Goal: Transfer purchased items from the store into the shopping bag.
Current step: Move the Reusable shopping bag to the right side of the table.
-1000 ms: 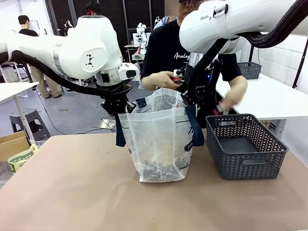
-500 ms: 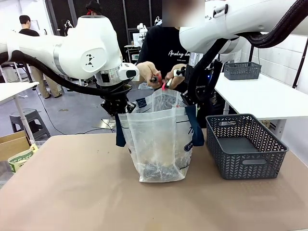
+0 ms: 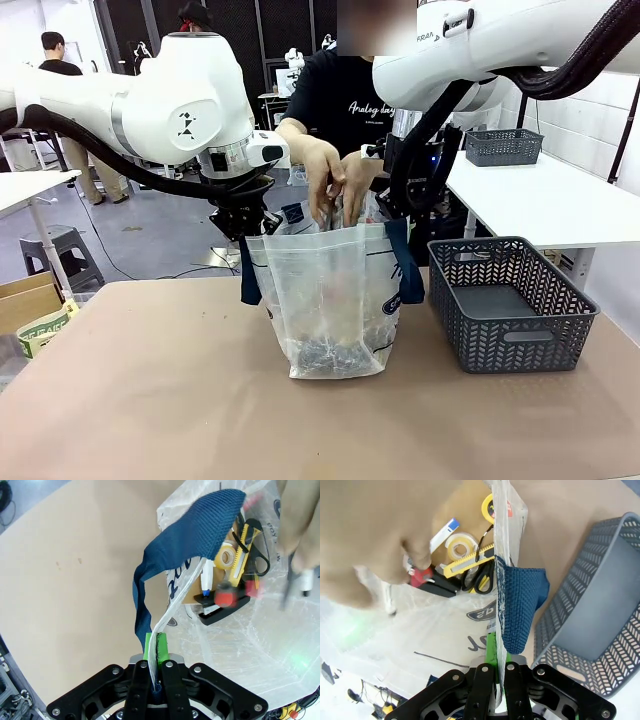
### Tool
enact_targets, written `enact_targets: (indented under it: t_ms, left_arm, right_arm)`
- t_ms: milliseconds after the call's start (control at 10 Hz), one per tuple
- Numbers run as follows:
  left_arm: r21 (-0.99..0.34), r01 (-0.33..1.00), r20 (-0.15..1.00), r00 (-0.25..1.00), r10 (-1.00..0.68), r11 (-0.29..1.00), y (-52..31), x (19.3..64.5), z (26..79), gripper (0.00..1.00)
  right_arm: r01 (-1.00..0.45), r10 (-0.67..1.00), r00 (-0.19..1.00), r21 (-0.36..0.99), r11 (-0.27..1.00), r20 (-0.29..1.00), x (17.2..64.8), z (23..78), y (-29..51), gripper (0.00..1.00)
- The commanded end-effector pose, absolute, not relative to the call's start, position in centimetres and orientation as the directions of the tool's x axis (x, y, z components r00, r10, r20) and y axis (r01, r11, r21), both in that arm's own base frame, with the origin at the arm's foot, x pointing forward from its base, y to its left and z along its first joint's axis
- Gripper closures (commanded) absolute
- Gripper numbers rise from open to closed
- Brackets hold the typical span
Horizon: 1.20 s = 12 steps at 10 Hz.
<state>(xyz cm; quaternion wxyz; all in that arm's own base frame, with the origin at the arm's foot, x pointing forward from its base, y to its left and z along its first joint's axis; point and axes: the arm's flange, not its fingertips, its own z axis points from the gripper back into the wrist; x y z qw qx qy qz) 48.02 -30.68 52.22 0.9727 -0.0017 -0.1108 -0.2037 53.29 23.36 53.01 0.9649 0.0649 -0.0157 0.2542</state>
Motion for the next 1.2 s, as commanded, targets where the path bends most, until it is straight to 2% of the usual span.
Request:
enact_targets:
  t_ms: [0,1100]
  left_arm:
    - [0.042,0.393,0.216,0.894,-0.392,0.919,-30.58,47.93,52.21,1.00]
    - [0.042,0.393,0.216,0.894,-0.392,0.919,-30.58,47.93,52.21,1.00]
  right_arm:
    - [-0.492,0.488,0.871,0.117,0.863,0.062,53.28,52.96,23.34,1.00]
    - [-0.492,0.488,0.871,0.117,0.863,0.062,53.28,52.96,23.34,1.00]
